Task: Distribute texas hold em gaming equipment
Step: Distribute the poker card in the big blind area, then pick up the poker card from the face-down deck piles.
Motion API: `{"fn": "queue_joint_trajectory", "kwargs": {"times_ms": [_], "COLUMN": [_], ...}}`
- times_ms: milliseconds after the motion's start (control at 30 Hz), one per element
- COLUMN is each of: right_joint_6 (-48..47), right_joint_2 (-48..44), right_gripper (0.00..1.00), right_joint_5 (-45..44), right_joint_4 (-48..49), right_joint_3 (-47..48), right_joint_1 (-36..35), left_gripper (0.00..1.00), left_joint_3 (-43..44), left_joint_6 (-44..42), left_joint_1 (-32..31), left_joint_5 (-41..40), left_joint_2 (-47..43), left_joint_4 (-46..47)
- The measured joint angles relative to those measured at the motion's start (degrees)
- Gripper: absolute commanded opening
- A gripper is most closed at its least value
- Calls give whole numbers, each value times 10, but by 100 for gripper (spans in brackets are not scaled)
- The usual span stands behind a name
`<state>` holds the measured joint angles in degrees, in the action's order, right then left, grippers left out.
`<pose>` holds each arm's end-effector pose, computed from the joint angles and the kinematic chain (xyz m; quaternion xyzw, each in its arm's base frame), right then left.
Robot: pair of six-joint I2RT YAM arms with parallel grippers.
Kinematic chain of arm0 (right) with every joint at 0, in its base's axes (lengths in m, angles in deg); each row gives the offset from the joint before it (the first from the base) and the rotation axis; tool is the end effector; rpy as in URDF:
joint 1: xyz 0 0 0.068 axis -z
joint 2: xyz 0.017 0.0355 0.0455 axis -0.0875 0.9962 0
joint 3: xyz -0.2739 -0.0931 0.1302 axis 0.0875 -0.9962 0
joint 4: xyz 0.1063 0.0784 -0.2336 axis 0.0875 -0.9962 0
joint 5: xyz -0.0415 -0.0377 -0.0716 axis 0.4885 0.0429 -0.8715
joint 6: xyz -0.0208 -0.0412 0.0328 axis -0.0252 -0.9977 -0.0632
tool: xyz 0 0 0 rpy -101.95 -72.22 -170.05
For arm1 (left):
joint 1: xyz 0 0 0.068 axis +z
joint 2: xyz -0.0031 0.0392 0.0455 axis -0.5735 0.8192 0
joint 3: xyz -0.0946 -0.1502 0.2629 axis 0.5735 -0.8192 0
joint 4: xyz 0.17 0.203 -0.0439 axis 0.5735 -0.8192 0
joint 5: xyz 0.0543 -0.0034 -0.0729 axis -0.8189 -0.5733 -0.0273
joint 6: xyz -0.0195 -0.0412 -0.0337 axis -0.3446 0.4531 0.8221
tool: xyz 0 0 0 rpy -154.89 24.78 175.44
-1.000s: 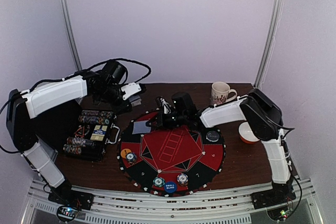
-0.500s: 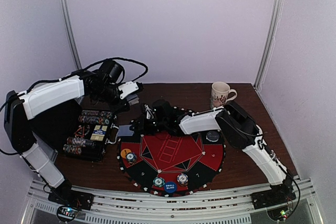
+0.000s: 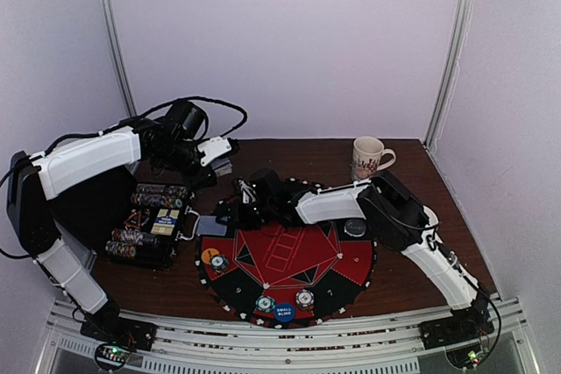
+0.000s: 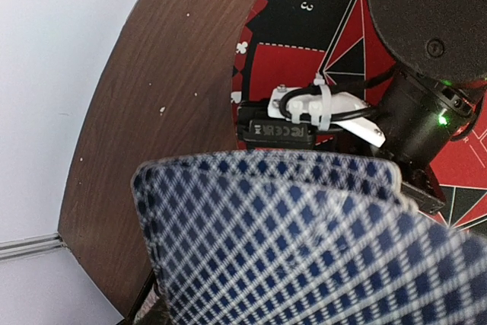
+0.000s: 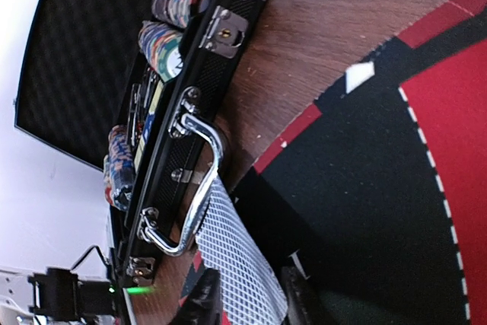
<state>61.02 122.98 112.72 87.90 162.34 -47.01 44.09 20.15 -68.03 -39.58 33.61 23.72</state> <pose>0.3639 0.4985 0.1263 -0.1621 0.8033 0.5478 0.1683 0.2994 -0.1907 0.3342 0.4462 0.8397 0.0178 0.3089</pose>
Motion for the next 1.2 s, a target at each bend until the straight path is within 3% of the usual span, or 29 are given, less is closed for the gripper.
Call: {"fn": "queue_joint_trajectory", "kwargs": {"times_ms": [133,367,567,733,900,1200], "right_joint_6": [-25,-62,-99,-146,-157,-10], "right_joint_2": [-7,-35,-121,-233,-275,-275], "right_gripper": [47,56,73,73,73,75], "right_joint_5": [-12,-43,-58,-10,90,198], "right_joint_4": [-10,-54,-59,-54,-45,75], "right_joint_3": [1,-2,-85,-155,-132,-151], "right_joint_1": [0,7,49,108,152,105], "left_gripper": [45,45,45,44,44,44], "left_joint_3": [0,0,0,0,-1,-2], "left_joint_6": [0,0,-11,-34,-74,-118], "left_joint_1": [0,0,0,0,-20,-52], "left_joint_5": [0,-2,3,25,35,34], "left_joint_2": [0,0,-2,-8,-21,-33], "left_joint_4": [0,-1,-4,-5,-2,15]}}
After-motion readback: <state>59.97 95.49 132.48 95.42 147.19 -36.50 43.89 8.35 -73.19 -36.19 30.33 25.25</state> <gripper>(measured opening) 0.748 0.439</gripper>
